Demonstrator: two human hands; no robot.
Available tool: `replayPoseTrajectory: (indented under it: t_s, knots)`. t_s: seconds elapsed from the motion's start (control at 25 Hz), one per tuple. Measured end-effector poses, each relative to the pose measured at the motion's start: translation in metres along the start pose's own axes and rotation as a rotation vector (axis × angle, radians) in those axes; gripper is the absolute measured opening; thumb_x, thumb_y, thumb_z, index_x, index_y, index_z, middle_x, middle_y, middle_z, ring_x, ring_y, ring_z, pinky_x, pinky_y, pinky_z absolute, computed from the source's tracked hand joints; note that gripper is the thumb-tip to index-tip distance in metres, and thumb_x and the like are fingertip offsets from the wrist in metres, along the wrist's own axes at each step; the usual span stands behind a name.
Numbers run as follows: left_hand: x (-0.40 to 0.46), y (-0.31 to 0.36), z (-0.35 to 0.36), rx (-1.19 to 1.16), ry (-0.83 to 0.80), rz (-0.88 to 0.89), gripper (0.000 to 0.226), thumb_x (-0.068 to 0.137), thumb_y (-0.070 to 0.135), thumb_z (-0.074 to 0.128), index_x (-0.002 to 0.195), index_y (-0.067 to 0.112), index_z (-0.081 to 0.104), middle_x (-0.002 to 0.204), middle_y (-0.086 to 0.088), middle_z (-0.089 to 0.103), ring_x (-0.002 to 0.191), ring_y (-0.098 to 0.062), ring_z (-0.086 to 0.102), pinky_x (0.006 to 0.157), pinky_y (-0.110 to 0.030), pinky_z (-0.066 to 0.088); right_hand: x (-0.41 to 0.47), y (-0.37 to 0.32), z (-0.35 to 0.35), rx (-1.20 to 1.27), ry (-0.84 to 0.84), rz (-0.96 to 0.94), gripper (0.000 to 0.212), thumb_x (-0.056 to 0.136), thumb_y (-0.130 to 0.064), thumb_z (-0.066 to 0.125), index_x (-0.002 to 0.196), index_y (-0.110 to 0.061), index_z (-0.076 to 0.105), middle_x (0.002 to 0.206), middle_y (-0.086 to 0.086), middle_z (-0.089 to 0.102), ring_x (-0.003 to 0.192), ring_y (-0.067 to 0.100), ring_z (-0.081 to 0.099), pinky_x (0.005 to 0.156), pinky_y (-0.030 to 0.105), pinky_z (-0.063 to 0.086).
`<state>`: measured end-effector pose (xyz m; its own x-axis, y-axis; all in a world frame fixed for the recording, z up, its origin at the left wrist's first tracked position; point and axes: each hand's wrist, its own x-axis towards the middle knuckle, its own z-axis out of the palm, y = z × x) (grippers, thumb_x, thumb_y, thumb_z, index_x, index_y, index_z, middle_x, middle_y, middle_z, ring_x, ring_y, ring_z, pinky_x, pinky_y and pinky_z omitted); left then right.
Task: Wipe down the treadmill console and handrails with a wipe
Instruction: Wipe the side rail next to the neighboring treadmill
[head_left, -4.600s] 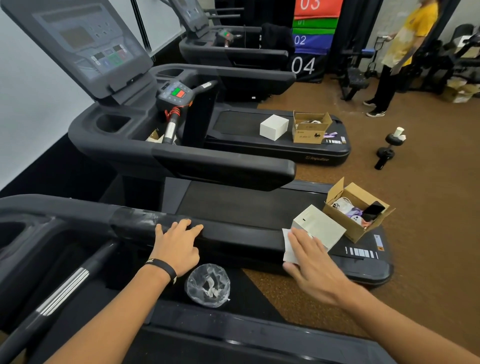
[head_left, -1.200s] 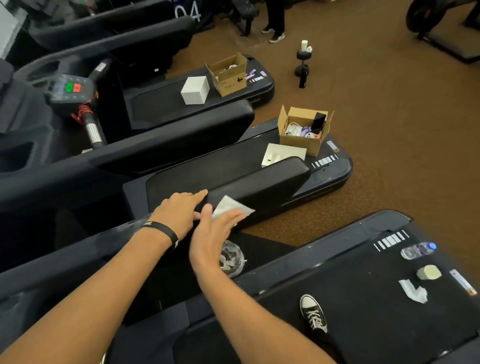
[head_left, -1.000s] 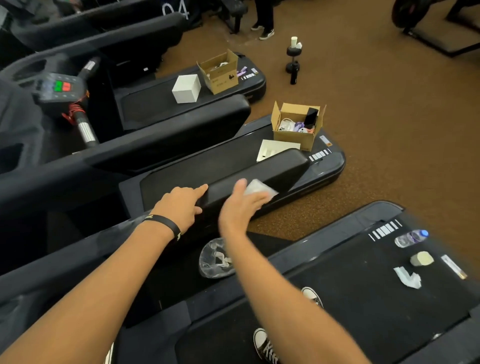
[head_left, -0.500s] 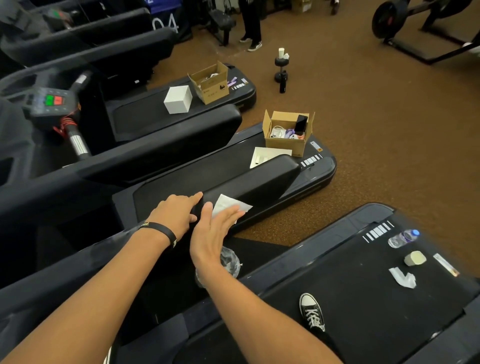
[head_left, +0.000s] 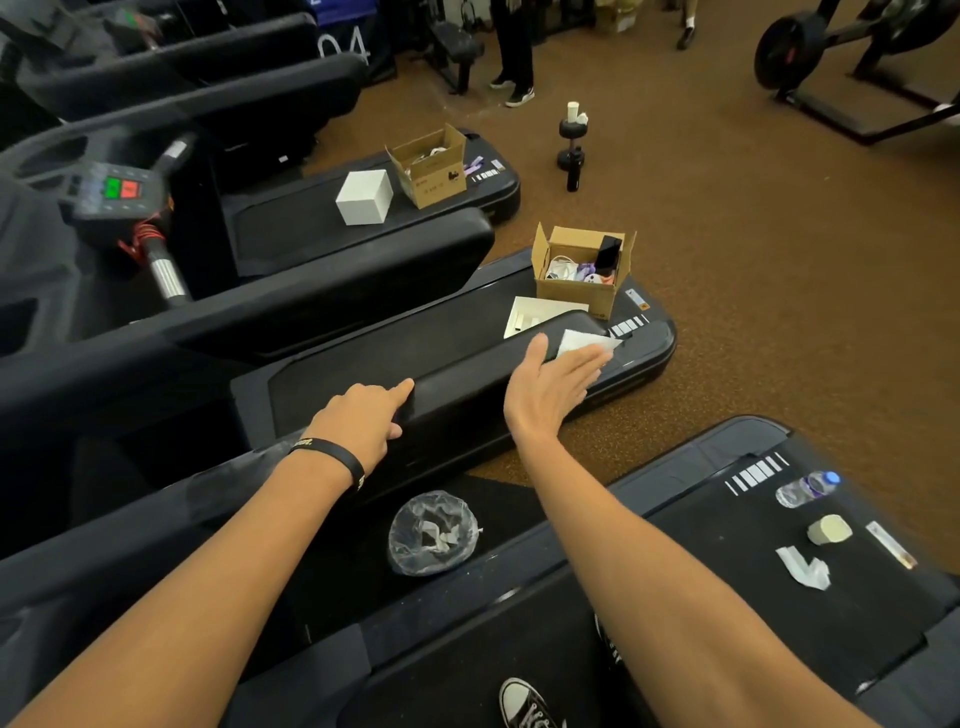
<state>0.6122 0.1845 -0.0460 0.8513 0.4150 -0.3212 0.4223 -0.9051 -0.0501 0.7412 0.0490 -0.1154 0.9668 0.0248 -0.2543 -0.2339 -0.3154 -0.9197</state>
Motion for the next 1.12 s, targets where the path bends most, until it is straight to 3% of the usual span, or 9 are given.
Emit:
replayPoseTrajectory:
  t_s: [0.28,0.44,0.6,0.68,0.8,0.96,1.12]
  knots:
    - [-0.003,-0.004,0.002,-0.069,0.028,-0.071,0.058,0.095,0.033,0.057,0.147,0.026,0.031,0.125,-0.007,0.058,0.11,-0.032,0.058,0.086,-0.042,0.052,-0.109,0.04,0.035,-0.456,-0.319,-0.559,0.077,0.103,-0.054,0.017,0.157,-0.011,-0.016,0.164,0.006,-0.028,0.149,0.025,-0.03,0.122,0.045,-0.012]
    - [-0.017,-0.011,0.009,-0.09,0.141,-0.144,0.039,0.092,0.046,0.056,0.113,0.013,0.056,0.109,-0.007,0.058,0.1,-0.027,0.058,0.075,-0.035,0.048,-0.06,0.053,-0.013,-0.784,-0.358,-0.798,0.067,0.104,-0.052,0.015,0.16,-0.021,-0.005,0.167,-0.003,-0.015,0.152,0.02,-0.019,0.122,0.057,-0.006]
    - [-0.053,-0.032,0.038,-0.09,0.36,-0.17,0.038,0.093,0.043,0.056,0.124,0.022,0.059,0.115,-0.003,0.056,0.105,-0.027,0.052,0.077,-0.041,0.052,0.032,0.028,-0.071,-0.942,-0.224,-0.768,0.062,0.103,-0.056,0.014,0.159,-0.027,0.014,0.168,-0.005,0.009,0.155,0.021,-0.002,0.12,0.062,-0.006]
    - [-0.062,-0.045,0.047,-0.124,0.39,-0.256,0.041,0.091,0.044,0.059,0.127,0.026,0.059,0.115,-0.004,0.056,0.103,-0.03,0.052,0.078,-0.047,0.051,0.046,0.019,-0.077,-0.938,-0.219,-0.732,0.065,0.102,-0.059,0.012,0.157,-0.026,0.02,0.167,-0.003,0.017,0.155,0.025,0.002,0.12,0.062,-0.006]
    - [-0.059,-0.051,0.05,-0.17,0.337,-0.317,0.045,0.092,0.046,0.056,0.134,0.029,0.053,0.119,-0.002,0.052,0.105,-0.03,0.049,0.085,-0.047,0.049,-0.003,0.017,-0.042,-0.896,-0.277,-0.783,0.067,0.1,-0.059,0.017,0.156,-0.024,0.025,0.166,-0.002,0.019,0.154,0.027,0.004,0.121,0.061,-0.004]
    - [-0.054,-0.05,0.045,-0.204,0.309,-0.346,0.048,0.091,0.048,0.058,0.134,0.028,0.051,0.12,-0.001,0.05,0.106,-0.028,0.048,0.084,-0.045,0.05,-0.086,0.009,0.02,-0.841,-0.485,-0.925,0.065,0.099,-0.058,0.024,0.153,-0.021,0.033,0.162,-0.001,0.028,0.152,0.029,0.011,0.12,0.061,-0.004]
    - [-0.058,-0.049,0.045,-0.201,0.315,-0.342,0.05,0.091,0.049,0.056,0.135,0.026,0.05,0.122,0.0,0.05,0.108,-0.026,0.048,0.085,-0.043,0.05,-0.066,0.004,0.006,-0.991,-0.511,-1.076,0.065,0.102,-0.057,0.016,0.157,-0.025,0.027,0.165,-0.007,0.025,0.154,0.023,0.011,0.118,0.063,-0.01]
